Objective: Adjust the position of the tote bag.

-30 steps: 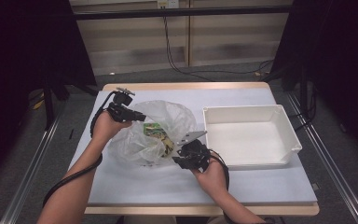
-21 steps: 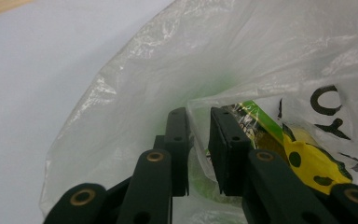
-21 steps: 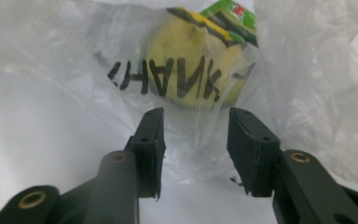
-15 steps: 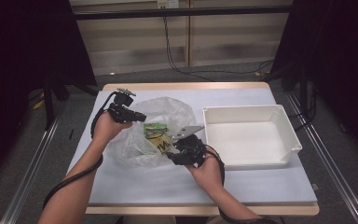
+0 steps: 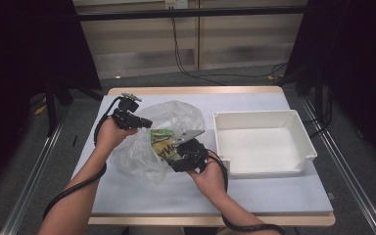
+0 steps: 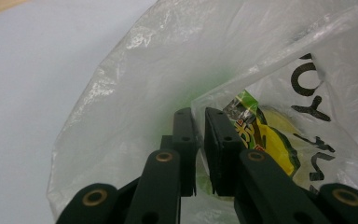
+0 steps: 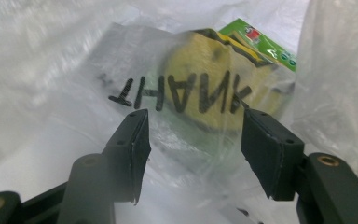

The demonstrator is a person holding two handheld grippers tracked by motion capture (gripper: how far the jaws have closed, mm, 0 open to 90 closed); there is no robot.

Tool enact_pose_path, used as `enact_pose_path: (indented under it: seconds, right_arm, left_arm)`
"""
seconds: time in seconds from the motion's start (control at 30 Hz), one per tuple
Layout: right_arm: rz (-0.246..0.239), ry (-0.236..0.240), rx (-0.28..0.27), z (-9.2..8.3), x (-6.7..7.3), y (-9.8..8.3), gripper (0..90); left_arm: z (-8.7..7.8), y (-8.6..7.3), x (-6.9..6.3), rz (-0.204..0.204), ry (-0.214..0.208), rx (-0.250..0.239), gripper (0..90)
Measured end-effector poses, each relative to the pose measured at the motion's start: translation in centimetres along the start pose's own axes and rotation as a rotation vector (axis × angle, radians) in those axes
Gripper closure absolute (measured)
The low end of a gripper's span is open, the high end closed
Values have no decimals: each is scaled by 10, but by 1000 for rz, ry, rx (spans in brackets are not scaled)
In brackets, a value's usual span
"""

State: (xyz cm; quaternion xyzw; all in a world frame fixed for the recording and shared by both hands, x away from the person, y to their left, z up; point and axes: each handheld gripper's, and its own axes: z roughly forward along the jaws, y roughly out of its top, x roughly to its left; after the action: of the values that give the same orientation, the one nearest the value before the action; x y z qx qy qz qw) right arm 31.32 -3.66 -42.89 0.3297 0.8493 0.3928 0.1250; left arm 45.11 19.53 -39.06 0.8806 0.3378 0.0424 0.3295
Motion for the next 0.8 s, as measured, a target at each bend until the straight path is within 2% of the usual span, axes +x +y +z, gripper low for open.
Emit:
enact_pose_path:
  seconds: [0.07, 0.1, 0.13, 0.23, 0.27, 0.3, 0.33, 0.37, 0.4, 0.47, 0.53, 0.57, 0.67, 0.7, 0.73, 0.8]
  right_arm:
    - [0, -5, -5, -1, -1, -1, 420]
    - [2, -5, -2, -2, -2, -2, 420]
    - [10, -12, 1, -7, -3, -3, 426]
    - [10, -20, 1, -11, -6, -5, 446]
    - [11, -26, 3, -14, -9, -6, 504]
    - [5, -26, 2, -13, -11, -7, 535]
    - [5, -26, 2, -13, -11, -7, 535]
    - [16, -30, 16, -14, -11, -8, 620]
    - [8, -37, 30, -11, -14, -11, 693]
    - [5, -40, 45, -7, -16, -13, 772]
    - [12, -42, 55, -3, -19, -16, 863]
    - [16, -41, 62, -2, -20, -18, 900]
    - [37, -69, 84, 0, -24, -23, 900]
    - [41, -72, 92, -1, -26, -24, 900]
    - [49, -76, 96, -2, -26, -26, 900]
    - [42, -82, 96, -4, -27, -26, 900]
  left_arm:
    - [0, 0, 0, 0, 0, -5, 834]
    - [0, 0, -2, -27, -5, -20, 834]
    - [1, 0, -5, -37, 0, -31, 837]
    - [0, 1, -5, -18, -1, -21, 840]
    - [1, 1, -7, -32, -5, -33, 842]
    - [0, 2, -7, -26, -2, -27, 843]
    - [0, 2, -7, -26, -2, -27, 846]
    - [1, 2, -8, -27, -1, -31, 846]
    - [0, 2, -8, -13, 0, -18, 850]
    - [1, 3, -9, -7, -6, -26, 854]
    - [1, 3, -8, 16, -6, -6, 855]
    - [2, 3, -10, -12, -7, -28, 855]
    - [3, 3, -11, -22, -5, -34, 859]
    - [1, 2, -9, 4, 2, -16, 861]
    - [1, 2, -8, -5, 4, -20, 865]
    - [1, 2, -7, 7, 4, -13, 868]
